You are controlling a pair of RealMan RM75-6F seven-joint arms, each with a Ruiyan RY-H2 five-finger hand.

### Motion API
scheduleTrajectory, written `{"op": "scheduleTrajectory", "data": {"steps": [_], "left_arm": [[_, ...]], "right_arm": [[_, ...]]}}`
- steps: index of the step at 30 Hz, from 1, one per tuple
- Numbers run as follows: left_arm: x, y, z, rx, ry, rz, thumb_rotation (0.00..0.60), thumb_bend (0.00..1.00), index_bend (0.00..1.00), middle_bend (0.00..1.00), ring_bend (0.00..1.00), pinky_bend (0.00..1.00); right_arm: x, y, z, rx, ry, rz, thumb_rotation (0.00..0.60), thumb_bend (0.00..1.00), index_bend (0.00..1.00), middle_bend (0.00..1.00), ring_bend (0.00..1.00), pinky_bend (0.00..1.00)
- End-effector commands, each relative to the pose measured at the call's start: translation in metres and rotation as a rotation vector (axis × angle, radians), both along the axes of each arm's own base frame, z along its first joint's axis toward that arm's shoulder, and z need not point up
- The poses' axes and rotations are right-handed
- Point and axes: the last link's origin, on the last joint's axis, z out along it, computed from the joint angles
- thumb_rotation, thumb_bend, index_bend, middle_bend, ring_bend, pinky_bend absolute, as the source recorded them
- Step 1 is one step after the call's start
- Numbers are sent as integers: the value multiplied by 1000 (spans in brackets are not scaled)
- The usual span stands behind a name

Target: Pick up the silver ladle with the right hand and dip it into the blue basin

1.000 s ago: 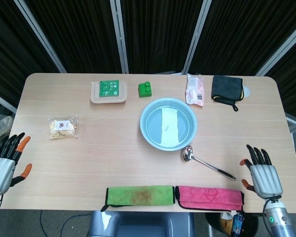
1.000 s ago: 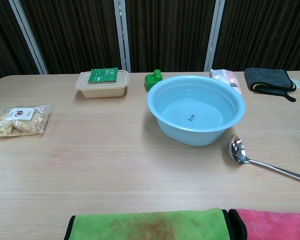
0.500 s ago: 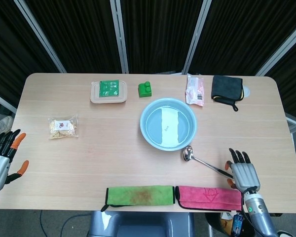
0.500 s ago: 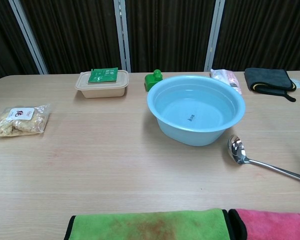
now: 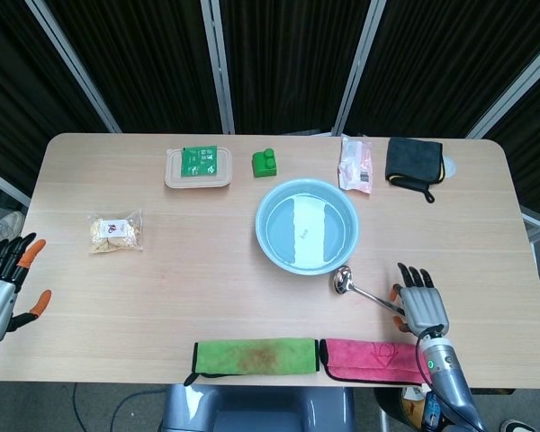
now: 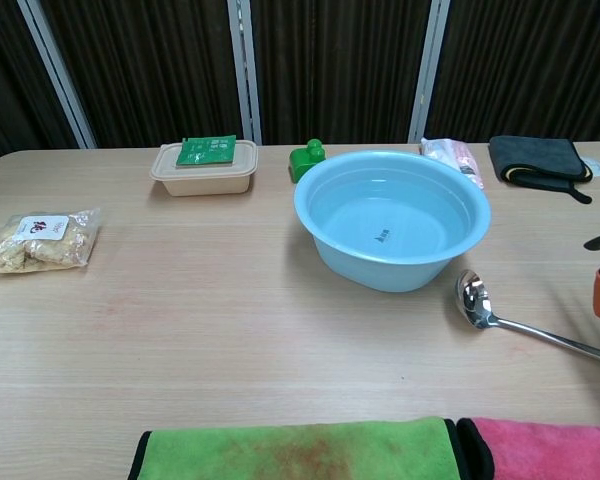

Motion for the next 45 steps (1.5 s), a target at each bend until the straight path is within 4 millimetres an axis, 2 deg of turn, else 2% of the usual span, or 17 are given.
{"op": "scheduleTrajectory", "data": {"steps": [1, 13, 27, 32, 45], "left_arm": [[0, 0, 1, 1, -1, 1, 600, 371, 49, 0, 0, 0], [-2, 3, 2, -1, -22, -4, 600, 363, 53, 0, 0, 0], [-2, 4, 1, -27, -31, -8, 600, 363, 52, 0, 0, 0], [-3, 4, 2, -27, -37, -8, 600, 363, 53, 0, 0, 0], [-3, 5, 3, -25, -38, -8, 600, 363, 55, 0, 0, 0]], "right_arm": [[-1, -5, -6, 3, -18, -11, 600, 250, 438, 0, 0, 0], [-8, -15, -19, -7, -127, -33, 600, 249, 419, 0, 0, 0], [-10, -8, -32, -37, -277, -4, 600, 250, 415, 0, 0, 0], [-14, -7, -36, -40, -294, -5, 600, 248, 420, 0, 0, 0], [-27, -18, -47, -87, -268, 49, 600, 249, 425, 0, 0, 0]]}}
